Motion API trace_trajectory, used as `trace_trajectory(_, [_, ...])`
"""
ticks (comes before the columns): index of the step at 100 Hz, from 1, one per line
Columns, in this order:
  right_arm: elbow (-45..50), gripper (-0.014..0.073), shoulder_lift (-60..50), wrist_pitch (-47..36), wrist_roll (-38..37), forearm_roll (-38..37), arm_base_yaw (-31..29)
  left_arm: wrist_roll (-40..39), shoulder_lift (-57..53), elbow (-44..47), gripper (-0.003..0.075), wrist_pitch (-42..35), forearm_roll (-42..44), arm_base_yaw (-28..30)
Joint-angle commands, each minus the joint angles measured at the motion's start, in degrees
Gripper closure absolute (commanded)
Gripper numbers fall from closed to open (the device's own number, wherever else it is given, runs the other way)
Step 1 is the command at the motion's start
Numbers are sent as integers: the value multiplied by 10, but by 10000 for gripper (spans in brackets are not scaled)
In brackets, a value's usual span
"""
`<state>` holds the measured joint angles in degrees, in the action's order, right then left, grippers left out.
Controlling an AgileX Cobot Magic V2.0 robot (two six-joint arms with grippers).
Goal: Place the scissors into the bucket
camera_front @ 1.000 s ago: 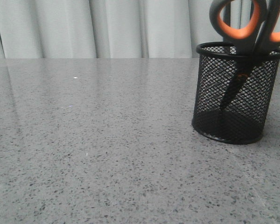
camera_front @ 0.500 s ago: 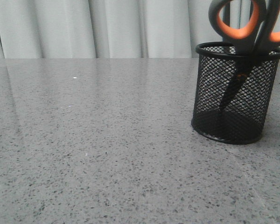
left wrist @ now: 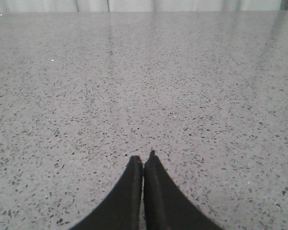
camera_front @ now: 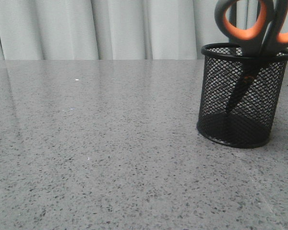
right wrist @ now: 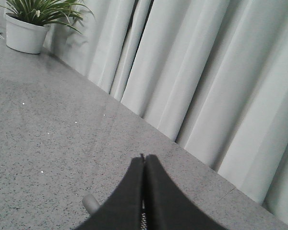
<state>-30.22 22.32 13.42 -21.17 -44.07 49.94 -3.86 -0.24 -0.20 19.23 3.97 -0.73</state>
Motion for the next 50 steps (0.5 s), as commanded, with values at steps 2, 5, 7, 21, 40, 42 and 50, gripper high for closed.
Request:
trace_trajectory(2, [-16,638,3,-36,0,-10,-1,-4,-14,17,741,-40,-4,2])
trace_trajectory(5, [-14,638,3,-35,0,-10,-1,-4,-14,17,741,-40,-4,2])
trace_trajectory(7, [-13,638,3,-35,0,-10,-1,-4,-14,17,741,-40,-4,2])
trace_trajectory(21, [20,638,3,-38,0,-10,-1,-4,-14,17,741,-40,-4,2])
trace_trajectory(40, [100,638,2,2,0,-10,-2,-4,-14,17,741,-40,-4,2])
trace_trajectory(42, [107,638,2,2,0,-9,-6,-4,-14,17,741,-40,-4,2])
trace_trajectory(50, [129,638,2,-6,0,6,-30,-4,-14,17,741,-40,-4,2])
